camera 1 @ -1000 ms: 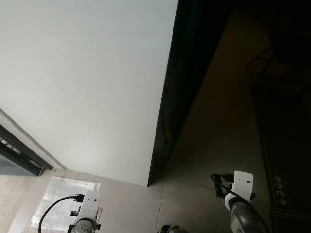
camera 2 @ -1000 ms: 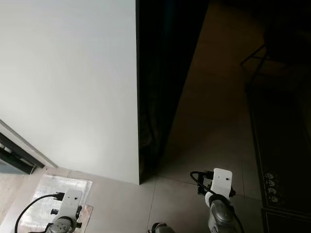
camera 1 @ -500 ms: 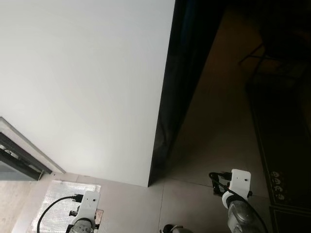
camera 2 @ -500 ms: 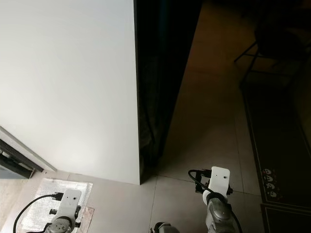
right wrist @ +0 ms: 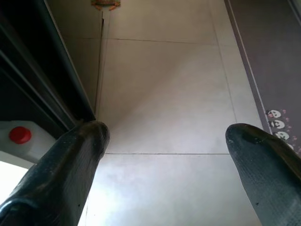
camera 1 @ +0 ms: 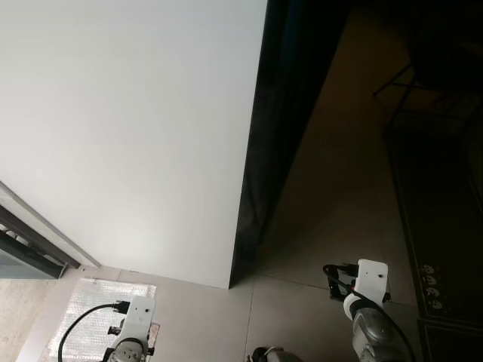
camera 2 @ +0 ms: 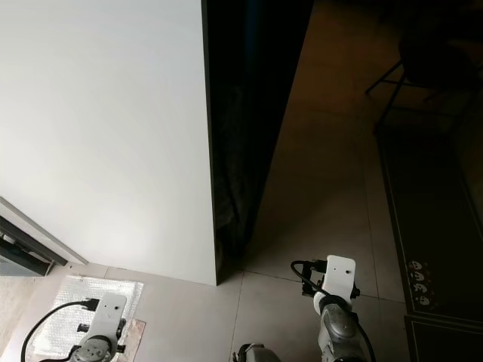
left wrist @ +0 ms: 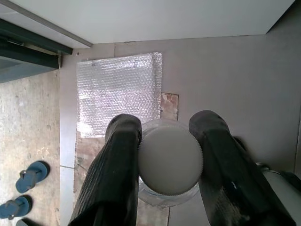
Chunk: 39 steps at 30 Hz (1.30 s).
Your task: Restocking fridge
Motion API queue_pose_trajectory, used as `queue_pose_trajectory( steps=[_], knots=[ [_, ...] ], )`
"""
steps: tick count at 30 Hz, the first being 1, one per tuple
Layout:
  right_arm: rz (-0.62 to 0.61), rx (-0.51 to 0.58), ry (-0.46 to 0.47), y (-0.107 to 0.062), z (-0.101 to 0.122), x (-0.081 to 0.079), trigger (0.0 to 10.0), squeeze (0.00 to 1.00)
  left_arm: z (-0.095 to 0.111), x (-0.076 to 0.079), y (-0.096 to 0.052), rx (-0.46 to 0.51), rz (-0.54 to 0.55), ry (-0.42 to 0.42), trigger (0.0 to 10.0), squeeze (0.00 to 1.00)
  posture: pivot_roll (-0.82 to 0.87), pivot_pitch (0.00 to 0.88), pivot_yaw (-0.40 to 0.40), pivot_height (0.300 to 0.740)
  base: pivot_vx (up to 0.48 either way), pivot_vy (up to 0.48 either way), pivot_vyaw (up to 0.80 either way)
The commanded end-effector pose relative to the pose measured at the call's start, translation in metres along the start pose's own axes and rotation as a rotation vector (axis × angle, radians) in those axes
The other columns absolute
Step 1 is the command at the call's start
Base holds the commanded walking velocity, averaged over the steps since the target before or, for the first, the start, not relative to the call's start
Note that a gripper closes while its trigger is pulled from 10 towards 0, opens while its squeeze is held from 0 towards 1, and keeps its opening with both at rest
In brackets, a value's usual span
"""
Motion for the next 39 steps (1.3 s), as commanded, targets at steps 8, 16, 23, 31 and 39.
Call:
queue_pose_trajectory(
  steps=[8,16,23,31,39],
  knots=[
    [-0.001,0.014,0.007,0.0,0.001,-0.001,10.0,0.0,-0.01,0.002,-0.002,-0.034,-0.011,0.002,10.0,0.0,-0.08,0.183,-0.039,0.74,0.0,-0.214,0.0],
    [0.007,0.025,0.006,0.001,0.004,-0.003,10.0,0.0,-0.009,0.004,-0.003,-0.028,-0.008,-0.003,10.0,0.0,-0.08,0.186,-0.04,0.74,0.0,0.0,0.0],
    [0.045,0.113,-0.005,0.006,0.023,-0.012,10.0,0.0,-0.009,0.005,-0.003,-0.023,-0.012,-0.016,10.0,0.0,-0.08,0.186,-0.039,0.74,0.0,0.0,0.0],
    [0.137,0.271,-0.015,0.011,0.058,-0.032,10.0,0.0,-0.008,0.006,-0.003,-0.018,-0.014,-0.018,10.0,0.0,-0.09,0.181,-0.041,0.74,0.0,0.0,0.0],
    [0.283,0.429,-0.034,0.011,0.096,-0.059,10.0,0.0,-0.008,0.005,-0.003,-0.017,-0.015,-0.016,10.0,0.0,-0.09,0.169,-0.041,0.74,0.0,0.0,0.0]
  ],
)
Point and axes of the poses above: a point about 5 cm out from each wrist's last joint towards the gripper, its own y axis pointing out of the wrist towards the gripper, its own z axis along the axis of the wrist's last joint, x = y × z, the point moved 1 cm from there along y, pointing out of the wrist towards the gripper, and after that the axes turned 12 degrees about y, right-handed, at the moved point
